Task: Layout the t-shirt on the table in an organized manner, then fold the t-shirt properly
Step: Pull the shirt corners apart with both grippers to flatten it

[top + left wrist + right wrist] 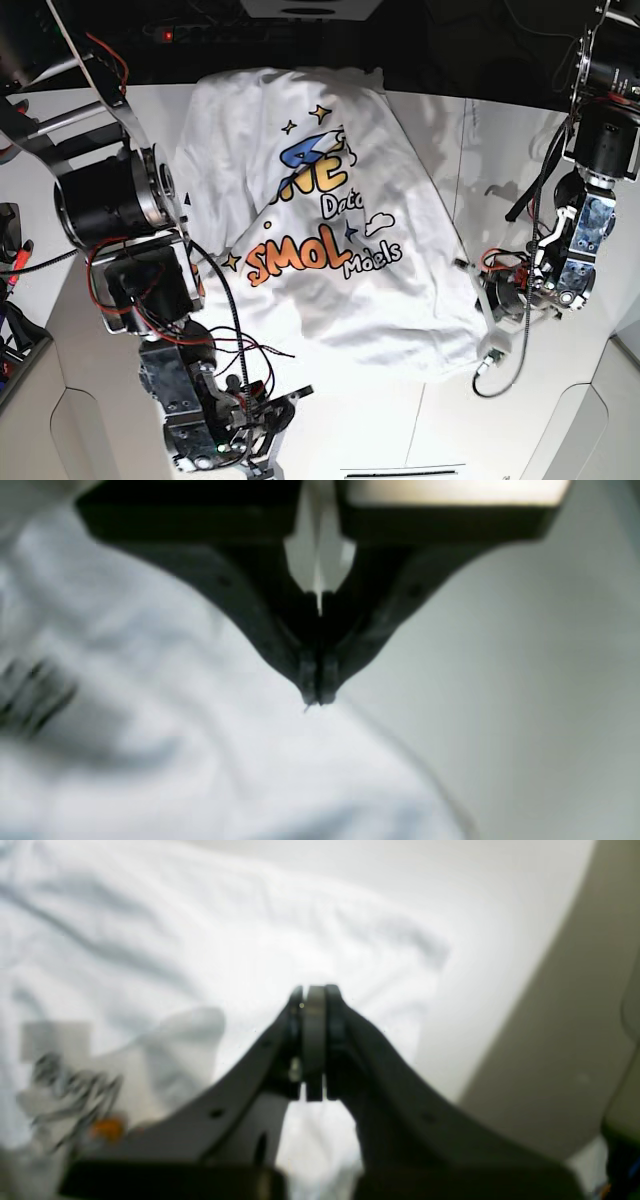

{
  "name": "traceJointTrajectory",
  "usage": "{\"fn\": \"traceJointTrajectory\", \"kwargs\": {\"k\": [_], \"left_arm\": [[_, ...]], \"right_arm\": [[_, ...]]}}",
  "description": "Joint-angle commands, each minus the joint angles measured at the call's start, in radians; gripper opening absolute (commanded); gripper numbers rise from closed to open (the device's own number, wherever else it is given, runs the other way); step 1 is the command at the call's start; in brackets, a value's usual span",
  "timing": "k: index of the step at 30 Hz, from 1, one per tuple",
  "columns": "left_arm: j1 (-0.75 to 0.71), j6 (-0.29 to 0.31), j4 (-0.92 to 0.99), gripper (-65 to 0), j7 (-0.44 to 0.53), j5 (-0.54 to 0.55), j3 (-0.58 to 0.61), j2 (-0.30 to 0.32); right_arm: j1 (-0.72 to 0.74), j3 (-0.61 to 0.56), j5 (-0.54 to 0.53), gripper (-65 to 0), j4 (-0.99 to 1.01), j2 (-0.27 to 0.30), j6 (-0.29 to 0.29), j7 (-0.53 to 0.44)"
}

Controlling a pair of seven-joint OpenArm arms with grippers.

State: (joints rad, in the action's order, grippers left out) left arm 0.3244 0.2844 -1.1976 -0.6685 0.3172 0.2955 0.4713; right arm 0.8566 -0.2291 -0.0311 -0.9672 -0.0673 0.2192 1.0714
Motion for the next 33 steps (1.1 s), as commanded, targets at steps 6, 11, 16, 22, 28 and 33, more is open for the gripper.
{"fn": "traceJointTrajectory", "kwargs": {"k": [6,11,16,22,28,33], "left_arm": [[0.101,0.149,-0.011,-65.0,-0.012,0.003,-0.006,-0.08],[0.233,0.151,0.113,-65.0,0.0,0.008,0.033,-0.147],[0.375,0.15,0.387,-65.0,0.047,0.007,0.138,-0.199],[0.414,0.137,0.613,-65.0,0.105,-0.019,0.191,-0.224],[0.362,-0.028,0.641,-65.0,0.095,-0.108,0.19,-0.168],[0.324,-0.111,0.641,-65.0,0.022,-0.138,0.19,-0.082]], "right_arm": [[-0.317,0.009,0.034,-65.0,-0.504,0.024,-0.001,0.079],[-0.64,0.035,0.05,-65.0,-0.707,0.026,-0.007,0.068],[-0.842,0.084,0.05,-65.0,-0.746,0.062,-0.017,0.024],[-0.895,0.23,0.045,-65.0,-0.606,0.068,-0.017,-0.105],[-0.827,0.33,0.046,-65.0,-0.439,0.068,-0.01,-0.137],[-0.779,0.374,0.045,-65.0,-0.312,0.08,-0.011,-0.134]]}}
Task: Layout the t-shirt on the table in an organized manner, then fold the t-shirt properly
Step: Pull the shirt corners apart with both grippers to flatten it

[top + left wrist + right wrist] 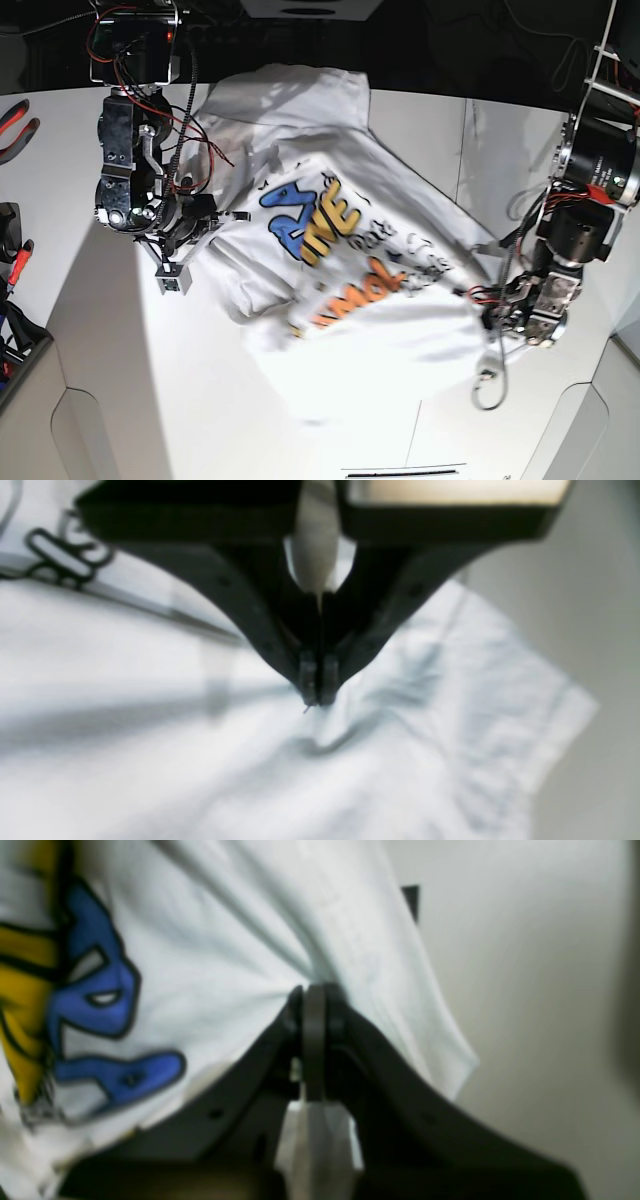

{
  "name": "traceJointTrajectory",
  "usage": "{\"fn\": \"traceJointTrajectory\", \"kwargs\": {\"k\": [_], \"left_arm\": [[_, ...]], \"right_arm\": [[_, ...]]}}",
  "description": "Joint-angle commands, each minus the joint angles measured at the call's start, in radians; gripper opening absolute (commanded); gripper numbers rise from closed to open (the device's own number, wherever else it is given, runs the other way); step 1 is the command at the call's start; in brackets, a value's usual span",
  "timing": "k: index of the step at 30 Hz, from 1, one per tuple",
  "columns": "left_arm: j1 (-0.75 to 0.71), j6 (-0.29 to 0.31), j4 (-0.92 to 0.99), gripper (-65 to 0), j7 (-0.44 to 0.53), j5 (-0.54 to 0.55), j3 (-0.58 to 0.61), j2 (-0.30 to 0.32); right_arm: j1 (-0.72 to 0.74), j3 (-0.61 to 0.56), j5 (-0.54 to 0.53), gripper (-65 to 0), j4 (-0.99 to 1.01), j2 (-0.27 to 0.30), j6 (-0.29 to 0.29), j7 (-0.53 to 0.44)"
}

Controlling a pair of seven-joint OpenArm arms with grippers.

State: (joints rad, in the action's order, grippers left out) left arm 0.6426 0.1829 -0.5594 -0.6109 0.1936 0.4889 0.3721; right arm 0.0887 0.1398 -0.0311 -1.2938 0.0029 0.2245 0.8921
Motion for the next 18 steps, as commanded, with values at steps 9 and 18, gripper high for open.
{"fn": "traceJointTrajectory", "kwargs": {"k": [9,18], "left_arm": [[-0.017,0.037,-0.011,-65.0,-0.149,0.037,-0.005,0.121],[-0.022,0.28,-0.18,-65.0,-0.307,0.5,-0.147,0.267]], "right_arm": [[-0.012,0.006,0.012,-65.0,0.021,0.034,-0.02,0.064],[-0.015,0.031,0.013,-65.0,-0.146,0.036,-0.02,0.141]]}}
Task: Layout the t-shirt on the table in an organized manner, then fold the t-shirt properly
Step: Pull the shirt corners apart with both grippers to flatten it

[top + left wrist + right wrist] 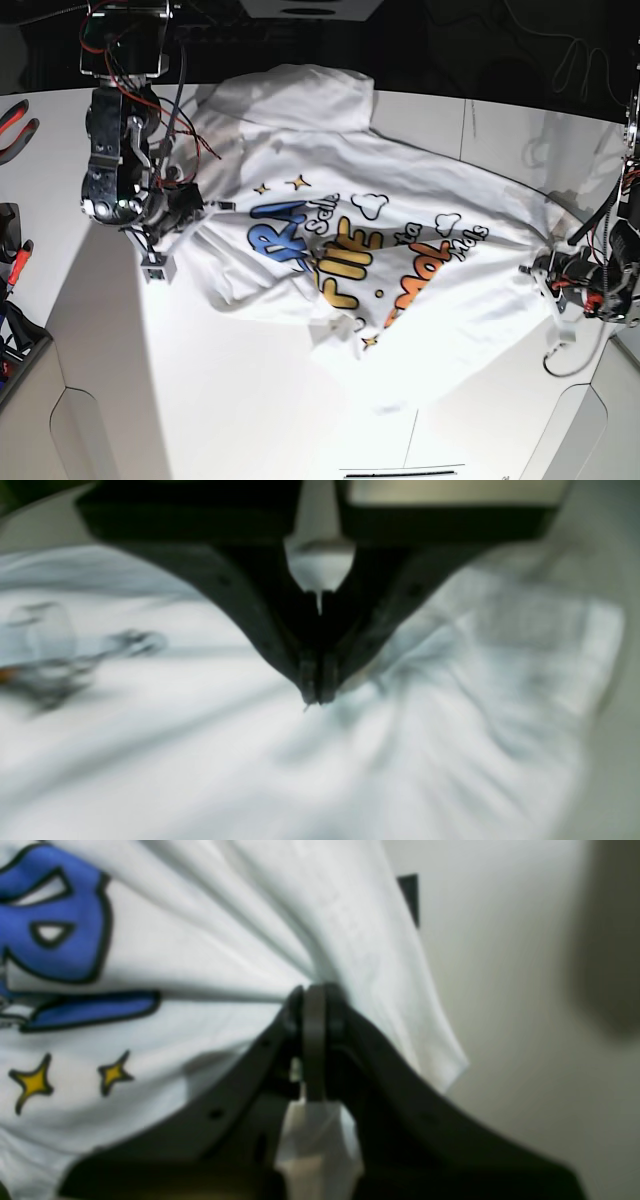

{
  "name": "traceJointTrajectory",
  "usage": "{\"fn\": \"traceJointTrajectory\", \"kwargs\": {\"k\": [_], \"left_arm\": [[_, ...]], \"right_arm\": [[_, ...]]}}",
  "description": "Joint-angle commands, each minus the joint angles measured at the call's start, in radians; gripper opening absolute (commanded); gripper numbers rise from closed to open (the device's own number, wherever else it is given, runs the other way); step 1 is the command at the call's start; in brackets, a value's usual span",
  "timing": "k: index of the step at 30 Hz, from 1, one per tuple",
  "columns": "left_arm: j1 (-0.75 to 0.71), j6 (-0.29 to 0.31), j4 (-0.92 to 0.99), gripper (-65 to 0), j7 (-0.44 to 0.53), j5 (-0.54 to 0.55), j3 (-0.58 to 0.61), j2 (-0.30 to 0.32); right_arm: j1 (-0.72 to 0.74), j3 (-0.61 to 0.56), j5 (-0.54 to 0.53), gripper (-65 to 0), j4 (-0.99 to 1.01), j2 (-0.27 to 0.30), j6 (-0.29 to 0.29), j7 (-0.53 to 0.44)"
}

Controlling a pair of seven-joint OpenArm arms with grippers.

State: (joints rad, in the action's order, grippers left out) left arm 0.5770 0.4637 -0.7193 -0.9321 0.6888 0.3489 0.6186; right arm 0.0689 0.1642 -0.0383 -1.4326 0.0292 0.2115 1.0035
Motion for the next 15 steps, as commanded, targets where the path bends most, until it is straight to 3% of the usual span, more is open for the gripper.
{"fn": "traceJointTrajectory", "kwargs": {"k": [1,3,5,9,12,15], "left_arm": [[0.04,0.033,-0.04,-65.0,0.018,0.053,-0.059,0.03],[0.034,0.14,-0.069,-65.0,0.045,0.146,-0.163,0.03],[0.032,0.234,-0.076,-65.0,0.103,0.172,-0.232,0.016],[0.035,0.234,-0.076,-65.0,0.254,0.02,-0.25,-0.082],[0.039,0.192,-0.074,-65.0,0.33,-0.13,-0.241,-0.194],[0.061,0.145,-0.068,-65.0,0.381,-0.211,-0.173,-0.29]], "right_arm": [[0.005,0.007,0.019,-65.0,-0.05,0.01,-0.007,0.036],[0.006,0.006,0.018,-65.0,-0.141,0.009,-0.006,0.034],[0.006,0.005,0.002,-65.0,-0.225,0.009,-0.006,0.018],[0.009,0.001,-0.034,-65.0,-0.281,0.006,-0.006,-0.063],[0.008,-0.011,-0.029,-65.0,-0.25,0.006,-0.006,-0.074],[0.008,-0.014,-0.029,-65.0,-0.192,0.006,-0.006,-0.104]]}}
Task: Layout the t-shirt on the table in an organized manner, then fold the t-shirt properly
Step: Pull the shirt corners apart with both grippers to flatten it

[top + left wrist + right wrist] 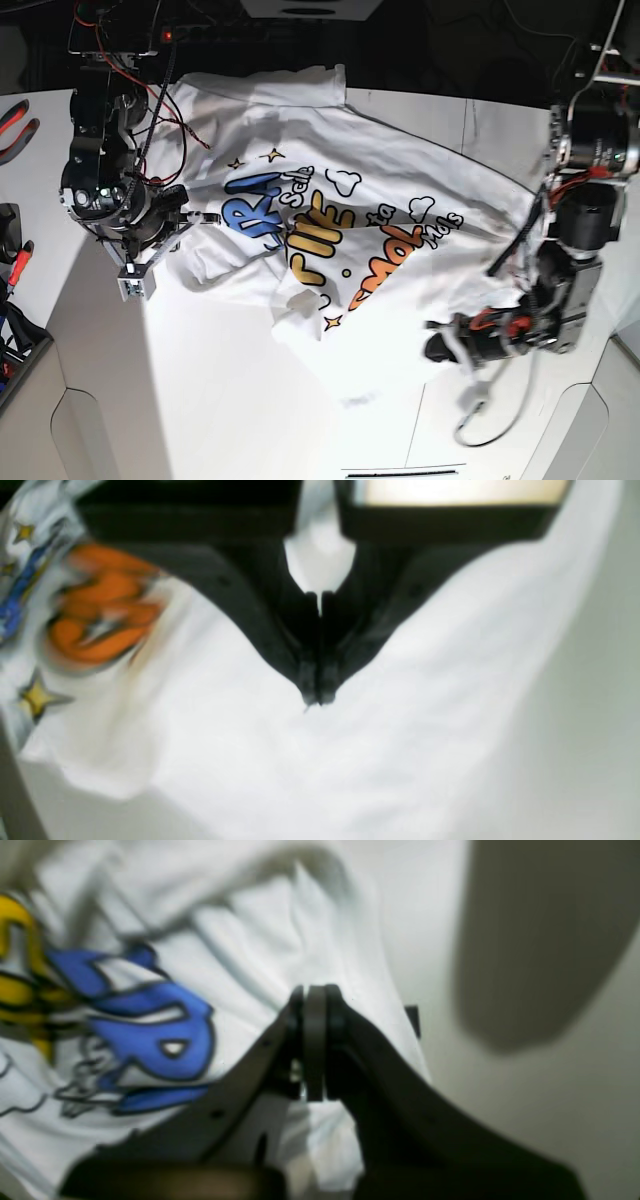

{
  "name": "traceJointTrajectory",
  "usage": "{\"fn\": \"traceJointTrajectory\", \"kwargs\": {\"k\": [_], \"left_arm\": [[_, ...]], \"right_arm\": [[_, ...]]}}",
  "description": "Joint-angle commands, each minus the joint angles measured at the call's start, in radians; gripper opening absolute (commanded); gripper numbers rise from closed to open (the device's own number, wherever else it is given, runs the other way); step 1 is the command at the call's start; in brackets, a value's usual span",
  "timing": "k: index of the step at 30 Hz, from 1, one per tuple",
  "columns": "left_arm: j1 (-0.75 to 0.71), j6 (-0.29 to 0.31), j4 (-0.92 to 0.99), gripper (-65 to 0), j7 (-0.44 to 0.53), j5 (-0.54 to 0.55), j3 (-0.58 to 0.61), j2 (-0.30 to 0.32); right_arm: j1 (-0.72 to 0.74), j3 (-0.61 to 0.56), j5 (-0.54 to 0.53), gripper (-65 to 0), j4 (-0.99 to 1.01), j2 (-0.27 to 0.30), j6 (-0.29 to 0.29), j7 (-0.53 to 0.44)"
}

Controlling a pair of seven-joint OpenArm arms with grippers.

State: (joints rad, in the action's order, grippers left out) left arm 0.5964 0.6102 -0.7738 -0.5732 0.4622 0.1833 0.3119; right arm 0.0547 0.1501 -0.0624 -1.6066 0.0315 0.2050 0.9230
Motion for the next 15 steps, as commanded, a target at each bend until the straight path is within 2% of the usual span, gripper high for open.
{"fn": "traceJointTrajectory", "kwargs": {"k": [1,5,9,15], "left_arm": [[0.053,-0.018,-0.006,-65.0,0.031,-0.014,0.029,-0.01],[0.1,-0.146,0.045,-65.0,0.12,-0.154,0.19,-0.088],[0.122,-0.301,0.124,-65.0,0.2,-0.27,0.307,-0.113],[0.118,-0.383,0.278,-65.0,0.273,-0.31,0.346,-0.109]], "right_arm": [[0.022,0.0,-0.005,-65.0,0.002,0.004,0.001,-0.04],[0.023,0.0,-0.004,-65.0,0.102,0.004,0.001,-0.082],[0.022,0.001,0.046,-65.0,0.225,0.005,0.0,-0.117],[0.022,0.008,0.063,-65.0,0.306,0.007,0.0,-0.137]]}}
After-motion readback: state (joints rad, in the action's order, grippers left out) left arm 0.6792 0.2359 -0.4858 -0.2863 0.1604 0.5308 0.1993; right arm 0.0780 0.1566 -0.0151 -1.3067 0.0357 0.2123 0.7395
